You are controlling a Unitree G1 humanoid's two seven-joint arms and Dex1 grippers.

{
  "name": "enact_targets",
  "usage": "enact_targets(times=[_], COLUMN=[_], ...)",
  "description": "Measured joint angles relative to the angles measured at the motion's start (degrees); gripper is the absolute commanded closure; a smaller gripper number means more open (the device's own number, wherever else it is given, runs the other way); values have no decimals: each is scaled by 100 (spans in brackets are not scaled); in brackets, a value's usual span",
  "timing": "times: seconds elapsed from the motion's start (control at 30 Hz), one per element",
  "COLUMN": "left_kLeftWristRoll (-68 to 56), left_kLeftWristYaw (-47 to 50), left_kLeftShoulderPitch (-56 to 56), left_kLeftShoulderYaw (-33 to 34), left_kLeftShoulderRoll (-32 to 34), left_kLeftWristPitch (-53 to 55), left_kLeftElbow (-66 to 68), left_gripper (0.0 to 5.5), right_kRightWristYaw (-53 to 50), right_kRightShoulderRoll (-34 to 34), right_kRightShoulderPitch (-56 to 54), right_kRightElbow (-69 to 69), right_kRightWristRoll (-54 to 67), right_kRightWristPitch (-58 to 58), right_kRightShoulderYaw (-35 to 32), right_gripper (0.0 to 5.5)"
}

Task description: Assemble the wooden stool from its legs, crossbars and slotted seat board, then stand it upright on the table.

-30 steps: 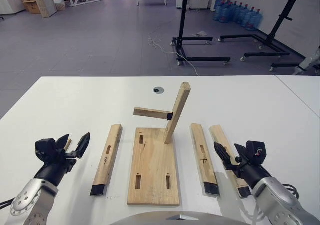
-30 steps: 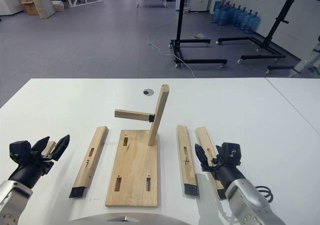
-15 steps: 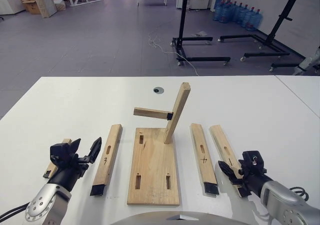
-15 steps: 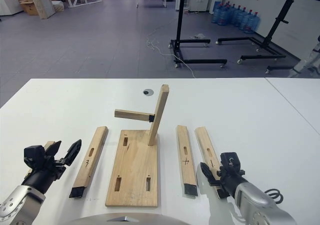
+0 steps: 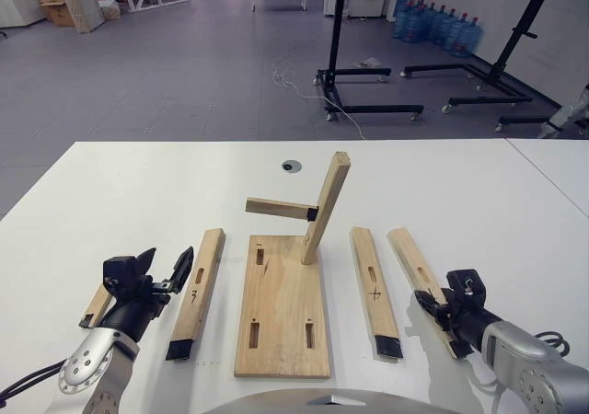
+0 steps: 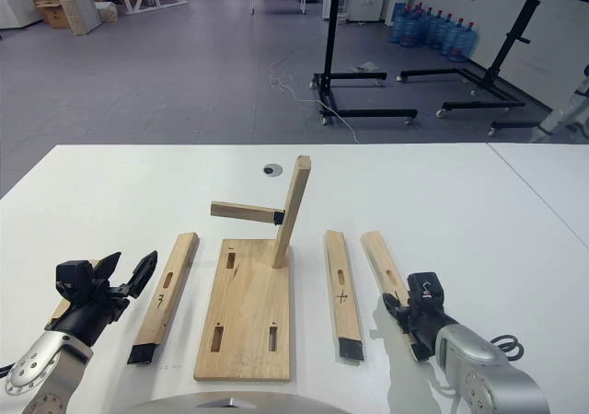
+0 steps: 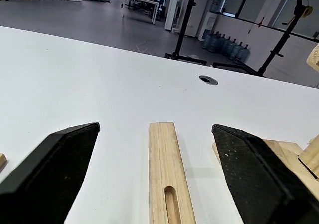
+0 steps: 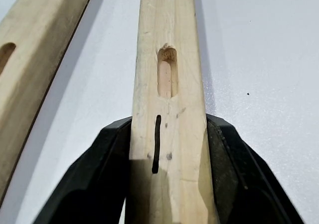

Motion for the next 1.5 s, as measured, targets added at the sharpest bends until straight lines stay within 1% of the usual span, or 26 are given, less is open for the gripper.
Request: enact_targets(times=[0.13,0.17,0.23,0.3,0.33,0.37,0.4,0.43,0.5,0.53,0.57,0.6,0.63,0.73,0.8,0.93,1.0,1.2,1.33,1.5], left_kLeftWristRoll=[92,153,98,-71,-310,-548,-782,-1085,-1394,-1570,-1704,-1816,-1939,-2321,-2674,-3359,-3555,-4315,-4481,-4319], left_kLeftWristYaw=[-17,-17,-69,-207,-508,-770,-1022,-1307,-1568,-1749,-1931,-2052,-2218,-2619,-2807,-2891,-2826,-2330,-2197,-2218], left_kLeftShoulderPitch=[-136,-182,-185,-200,-226,-251,-262,-277,-271,-276,-282,-283,-293,-411,-577,-833,-1023,-1516,-1696,-1746], left_kLeftShoulderYaw=[0,10,95,155,174,232,292,353,363,362,348,337,321,247,205,-75,-220,-327,-463,-873], left_kLeftShoulderRoll=[18,35,40,49,127,203,312,434,547,618,724,832,939,1214,1417,1664,1716,1615,1570,1508], left_kLeftWristPitch=[-139,-221,-289,-328,-386,-439,-449,-449,-419,-399,-345,-299,-221,-37,168,692,916,1175,1212,1218], left_kLeftElbow=[128,142,142,140,114,56,2,-122,-139,-147,-147,-148,-149,-160,-175,-327,-320,-210,-174,-379], left_gripper=[137,137,137,137,137,137,137,137,137,137,137,137,137,137,137,137,137,137,137,137], right_kRightWristYaw=[242,362,978,1365,1590,1731,1911,2216,2609,2963,3426,3814,4116,4569,4773,4966,4991,5129,5176,5258], right_kRightShoulderRoll=[-135,-139,-199,-210,-206,-208,-188,-134,-100,-117,-200,-311,-420,-528,-501,-67,147,642,801,915], right_kRightShoulderPitch=[-536,-895,-1574,-2466,-3146,-3577,-3863,-4103,-4079,-3914,-3601,-3333,-3130,-2894,-2866,-2900,-3042,-3407,-3536,-3555], right_kRightElbow=[560,991,1603,1955,2347,2584,2662,2637,2504,2260,1893,1583,1301,885,819,1071,1259,1692,1901,1916], right_kRightWristRoll=[-36,-130,-209,35,279,498,869,1569,2508,3188,3850,4202,4260,4186,3913,3274,3128,2687,2631,2534], right_kRightWristPitch=[-119,-407,-1146,-1630,-1987,-2217,-2277,-2156,-1696,-1292,-806,-488,-374,-352,-442,-884,-1018,-1389,-1438,-1481], right_kRightShoulderYaw=[13,15,101,-37,-324,-595,-837,-1106,-1299,-1330,-1263,-1104,-870,-321,159,1014,1259,1889,2023,2160], right_gripper=[348,348,348,348,348,348,348,348,348,348,348,348,348,348,348,348,348,348,348,348])
